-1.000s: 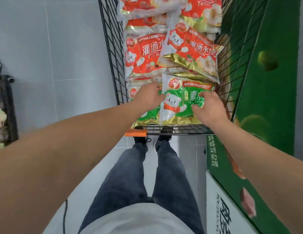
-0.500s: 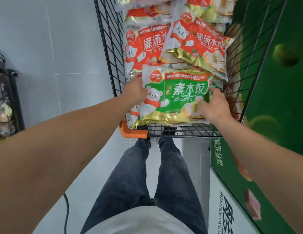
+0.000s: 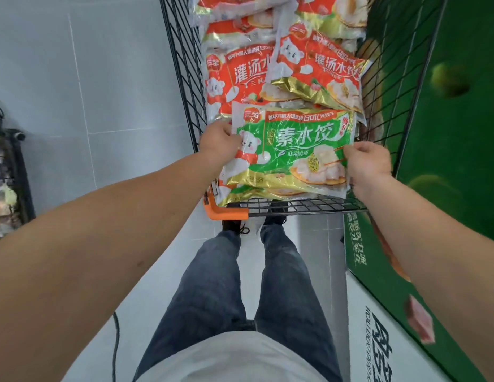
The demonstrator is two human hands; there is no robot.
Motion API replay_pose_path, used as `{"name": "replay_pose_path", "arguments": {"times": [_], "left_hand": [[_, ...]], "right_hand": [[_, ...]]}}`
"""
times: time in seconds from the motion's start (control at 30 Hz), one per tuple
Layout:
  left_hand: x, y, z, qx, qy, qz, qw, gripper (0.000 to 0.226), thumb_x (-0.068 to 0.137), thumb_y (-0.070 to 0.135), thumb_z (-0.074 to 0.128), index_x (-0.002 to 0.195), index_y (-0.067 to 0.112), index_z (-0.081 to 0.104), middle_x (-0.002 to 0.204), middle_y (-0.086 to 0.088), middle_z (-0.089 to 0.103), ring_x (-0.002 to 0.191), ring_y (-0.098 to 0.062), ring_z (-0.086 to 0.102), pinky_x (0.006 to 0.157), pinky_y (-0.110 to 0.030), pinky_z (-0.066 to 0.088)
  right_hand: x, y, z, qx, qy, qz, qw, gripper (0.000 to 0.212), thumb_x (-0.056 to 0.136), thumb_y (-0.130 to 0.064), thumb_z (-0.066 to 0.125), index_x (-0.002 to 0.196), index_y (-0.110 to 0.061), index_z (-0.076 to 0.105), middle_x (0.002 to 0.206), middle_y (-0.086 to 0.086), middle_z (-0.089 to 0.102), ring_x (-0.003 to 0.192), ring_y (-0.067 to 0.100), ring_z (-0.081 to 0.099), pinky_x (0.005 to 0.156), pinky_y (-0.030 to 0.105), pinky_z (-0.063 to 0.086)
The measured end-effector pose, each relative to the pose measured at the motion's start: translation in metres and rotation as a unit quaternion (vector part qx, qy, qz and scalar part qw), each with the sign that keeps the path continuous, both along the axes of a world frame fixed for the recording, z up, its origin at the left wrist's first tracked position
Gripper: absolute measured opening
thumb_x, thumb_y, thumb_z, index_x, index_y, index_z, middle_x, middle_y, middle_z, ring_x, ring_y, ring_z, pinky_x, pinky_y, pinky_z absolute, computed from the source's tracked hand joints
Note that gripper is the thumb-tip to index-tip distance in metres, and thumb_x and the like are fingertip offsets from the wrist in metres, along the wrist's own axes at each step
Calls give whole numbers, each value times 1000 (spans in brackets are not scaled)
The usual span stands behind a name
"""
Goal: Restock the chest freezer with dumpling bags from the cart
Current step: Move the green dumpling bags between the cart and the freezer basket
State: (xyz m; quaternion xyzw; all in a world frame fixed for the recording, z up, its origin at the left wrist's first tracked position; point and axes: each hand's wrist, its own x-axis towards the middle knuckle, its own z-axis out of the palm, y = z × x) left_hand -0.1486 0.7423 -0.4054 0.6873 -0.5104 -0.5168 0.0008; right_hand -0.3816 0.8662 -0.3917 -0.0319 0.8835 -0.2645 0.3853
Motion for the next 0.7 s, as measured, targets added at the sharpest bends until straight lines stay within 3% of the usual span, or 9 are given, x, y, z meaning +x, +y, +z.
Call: {"name": "replay_pose_path", "arguments": {"times": [0.23, 0.37, 0.43, 0.5, 0.63, 0.7], "left_hand": [[-5, -5, 55, -33, 74, -80, 994, 3, 90, 17, 63, 91, 15, 60, 86, -10, 51, 76, -21, 52, 63, -35, 40], [-32, -1, 98, -57, 105, -135, 984, 8, 92, 15, 64, 86, 14, 58, 79, -9, 54, 73, -21, 56, 60, -32, 42], [-51, 6, 119, -81, 116, -170, 975, 23, 92, 13, 64, 73, 14, 52, 74, -6, 52, 72, -23, 56, 56, -29, 42], [-72, 19, 141, -96, 125, -212, 965, 32, 91, 11, 63, 66, 17, 46, 70, -4, 50, 73, -26, 58, 55, -31, 43], [-117, 55, 170, -105, 146, -256, 950, 17, 91, 11, 64, 76, 14, 58, 84, -7, 65, 85, -25, 66, 79, -46, 58], [-148, 81, 180, -106, 159, -283, 940, 7, 92, 12, 65, 86, 9, 64, 92, -9, 70, 87, -25, 71, 80, -47, 60]], "right_hand": [[12, 35, 69, -44, 79, -33, 995, 20, 96, -17, 57, 78, -20, 64, 86, 0, 67, 82, 18, 62, 78, 37, 56], [9, 67, 108, -71, 122, -81, 987, 16, 97, -17, 57, 84, -20, 65, 92, 0, 68, 80, 14, 61, 68, 27, 51], [5, 90, 125, -83, 141, -103, 981, 14, 97, -17, 56, 91, -17, 68, 92, -2, 67, 79, 12, 59, 59, 21, 43], [-2, 116, 142, -92, 147, -137, 975, 14, 98, -18, 55, 93, -17, 69, 94, -2, 68, 80, 12, 60, 60, 20, 42], [-20, 167, 164, -96, 169, -202, 960, 15, 97, -21, 56, 97, -17, 70, 97, 0, 70, 84, 16, 63, 70, 27, 48], [-32, 199, 174, -94, 185, -238, 949, 14, 96, -22, 57, 97, -16, 70, 93, 1, 69, 85, 18, 62, 74, 32, 50]]}}
